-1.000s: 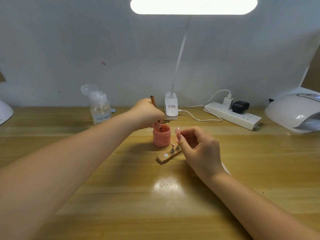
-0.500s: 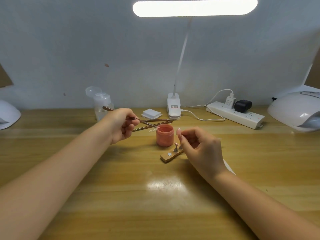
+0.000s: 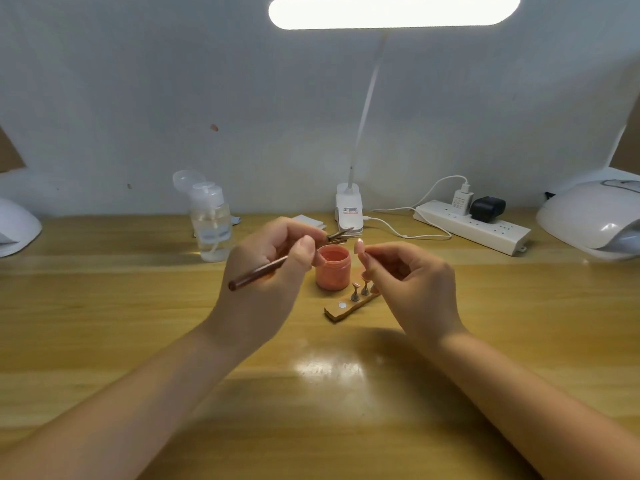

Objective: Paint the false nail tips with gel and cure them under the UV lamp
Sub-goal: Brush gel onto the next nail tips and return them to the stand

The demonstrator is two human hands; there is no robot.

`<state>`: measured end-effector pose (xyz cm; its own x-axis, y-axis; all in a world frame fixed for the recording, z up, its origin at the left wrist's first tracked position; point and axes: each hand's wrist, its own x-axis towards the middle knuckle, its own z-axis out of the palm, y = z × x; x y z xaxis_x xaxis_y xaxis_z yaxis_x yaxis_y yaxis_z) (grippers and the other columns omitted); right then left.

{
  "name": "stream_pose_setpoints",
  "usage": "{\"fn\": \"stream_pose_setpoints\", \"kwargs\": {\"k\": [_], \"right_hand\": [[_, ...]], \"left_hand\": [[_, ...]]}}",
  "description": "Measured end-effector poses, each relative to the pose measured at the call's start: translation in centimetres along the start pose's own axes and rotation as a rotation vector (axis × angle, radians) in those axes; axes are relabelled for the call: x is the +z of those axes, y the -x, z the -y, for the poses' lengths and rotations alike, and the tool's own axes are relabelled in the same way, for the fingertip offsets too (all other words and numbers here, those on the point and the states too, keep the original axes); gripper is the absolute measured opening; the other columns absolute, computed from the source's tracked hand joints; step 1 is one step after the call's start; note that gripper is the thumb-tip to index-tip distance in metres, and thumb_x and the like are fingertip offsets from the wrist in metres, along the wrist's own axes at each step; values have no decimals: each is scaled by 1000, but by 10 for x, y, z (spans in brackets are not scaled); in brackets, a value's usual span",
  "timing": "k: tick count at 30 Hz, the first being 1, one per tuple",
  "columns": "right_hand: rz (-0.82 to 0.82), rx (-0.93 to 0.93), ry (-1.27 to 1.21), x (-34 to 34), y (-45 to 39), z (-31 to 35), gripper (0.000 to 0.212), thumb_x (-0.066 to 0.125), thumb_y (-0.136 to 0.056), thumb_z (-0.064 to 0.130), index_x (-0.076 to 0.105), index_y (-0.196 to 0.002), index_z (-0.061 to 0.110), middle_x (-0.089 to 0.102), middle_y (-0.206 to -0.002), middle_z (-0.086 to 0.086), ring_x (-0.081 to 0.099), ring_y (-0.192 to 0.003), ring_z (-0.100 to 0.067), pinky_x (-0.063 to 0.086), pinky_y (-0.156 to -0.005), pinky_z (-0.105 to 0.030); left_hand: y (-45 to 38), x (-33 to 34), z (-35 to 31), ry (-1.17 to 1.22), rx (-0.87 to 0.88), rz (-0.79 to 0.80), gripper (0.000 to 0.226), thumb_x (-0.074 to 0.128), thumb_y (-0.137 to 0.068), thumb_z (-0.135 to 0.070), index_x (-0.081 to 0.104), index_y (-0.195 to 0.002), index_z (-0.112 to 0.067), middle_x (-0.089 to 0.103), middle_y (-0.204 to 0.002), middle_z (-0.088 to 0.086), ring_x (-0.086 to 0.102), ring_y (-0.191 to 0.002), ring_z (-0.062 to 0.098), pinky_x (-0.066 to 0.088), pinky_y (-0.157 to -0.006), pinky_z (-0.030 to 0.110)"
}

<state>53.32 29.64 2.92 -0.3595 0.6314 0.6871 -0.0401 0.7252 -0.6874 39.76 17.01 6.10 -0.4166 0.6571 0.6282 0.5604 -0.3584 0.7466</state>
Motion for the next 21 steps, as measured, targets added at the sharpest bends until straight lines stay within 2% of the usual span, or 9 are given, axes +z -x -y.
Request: {"fn": "stream_pose_setpoints", "kwargs": {"k": [5,10,14,18,21], "right_hand": [[-1,18,-12,-1,-1,2,13,73,-84,16,73,-96,18,73,-79,2,70,-72,-17,58,-67,-43],[-3,12,-7,-2,-2,3,12,73,-84,16,74,-95,13,72,-78,0,70,-71,-18,58,-65,-44],[0,-3,-5,-3,-2,5,12,73,-84,17,74,-96,13,72,-79,0,70,-72,-18,58,-64,-43],[8,-12,8,-4,-3,5,13,72,-84,12,73,-97,13,72,-81,-1,70,-74,-18,58,-66,-43],[3,-13,-7,-4,-3,6,12,73,-84,14,74,-96,12,72,-80,0,70,-73,-18,58,-66,-43]], "left_hand": [[7,3,-1,-100,86,9,18,52,-90,-16,68,-96,-19,70,-78,-8,67,-82,12,54,-75,27],[8,2,-2,-135,129,3,17,54,-91,-21,69,-97,-19,70,-82,-8,67,-83,9,52,-73,20],[9,2,-3,-102,139,-20,25,49,-90,-30,69,-101,-20,72,-86,-4,69,-87,15,56,-77,32],[11,3,-4,-137,174,12,24,49,-90,-28,68,-100,-18,71,-85,-7,68,-85,8,56,-74,27],[11,4,-5,-118,166,-17,24,49,-90,-29,68,-101,-20,71,-87,-6,68,-86,12,55,-75,26]]}}
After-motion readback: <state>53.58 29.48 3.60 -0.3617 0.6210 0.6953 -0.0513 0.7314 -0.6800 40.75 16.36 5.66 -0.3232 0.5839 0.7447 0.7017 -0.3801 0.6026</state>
